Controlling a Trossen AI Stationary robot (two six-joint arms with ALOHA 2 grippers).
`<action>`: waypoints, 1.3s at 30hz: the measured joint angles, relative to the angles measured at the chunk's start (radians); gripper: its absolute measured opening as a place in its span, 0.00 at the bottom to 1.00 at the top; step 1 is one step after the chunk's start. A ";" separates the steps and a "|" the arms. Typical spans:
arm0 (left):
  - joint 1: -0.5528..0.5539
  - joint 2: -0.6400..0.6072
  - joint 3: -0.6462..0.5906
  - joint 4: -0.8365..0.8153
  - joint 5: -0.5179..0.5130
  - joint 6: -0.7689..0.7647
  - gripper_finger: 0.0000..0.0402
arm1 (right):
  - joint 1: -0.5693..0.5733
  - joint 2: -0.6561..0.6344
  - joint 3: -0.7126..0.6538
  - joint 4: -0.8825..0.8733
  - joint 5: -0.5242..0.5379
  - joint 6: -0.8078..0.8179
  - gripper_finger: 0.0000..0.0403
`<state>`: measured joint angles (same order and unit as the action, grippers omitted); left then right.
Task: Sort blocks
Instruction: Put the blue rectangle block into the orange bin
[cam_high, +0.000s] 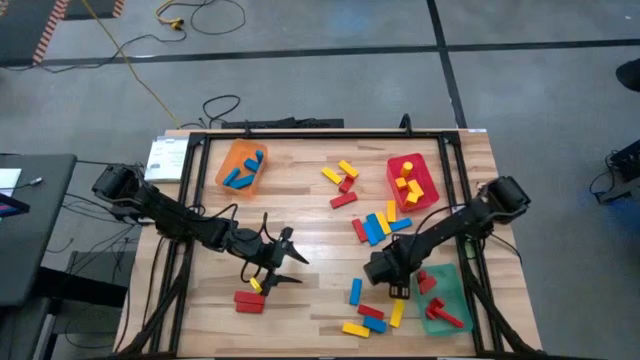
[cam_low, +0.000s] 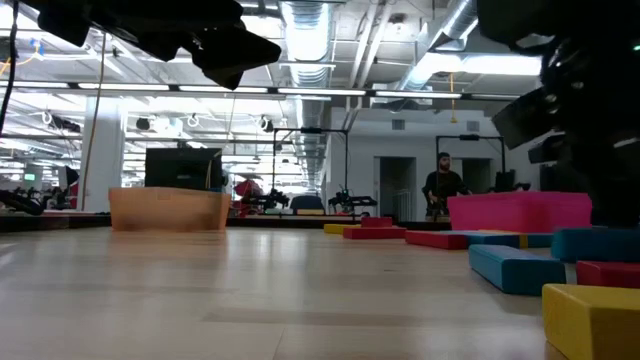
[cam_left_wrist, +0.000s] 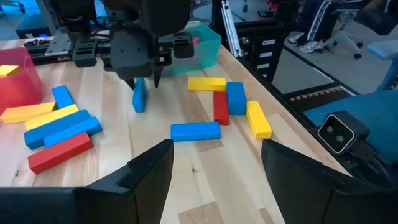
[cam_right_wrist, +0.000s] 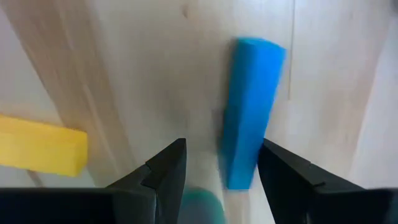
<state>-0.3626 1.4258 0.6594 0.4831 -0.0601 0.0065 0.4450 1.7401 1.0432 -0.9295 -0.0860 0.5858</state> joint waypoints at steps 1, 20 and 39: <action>0.000 0.000 0.000 0.000 0.000 0.001 0.60 | -0.002 0.001 0.005 0.000 0.000 0.000 0.52; 0.000 0.000 0.000 -0.023 0.000 0.024 0.60 | -0.002 0.000 0.072 -0.023 0.028 0.041 0.52; -0.011 0.028 0.000 -0.019 0.002 0.034 0.60 | 0.014 0.069 0.030 -0.002 -0.046 0.118 0.52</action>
<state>-0.3740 1.4542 0.6594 0.4637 -0.0586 0.0406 0.4591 1.8090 1.0733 -0.9311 -0.1318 0.7034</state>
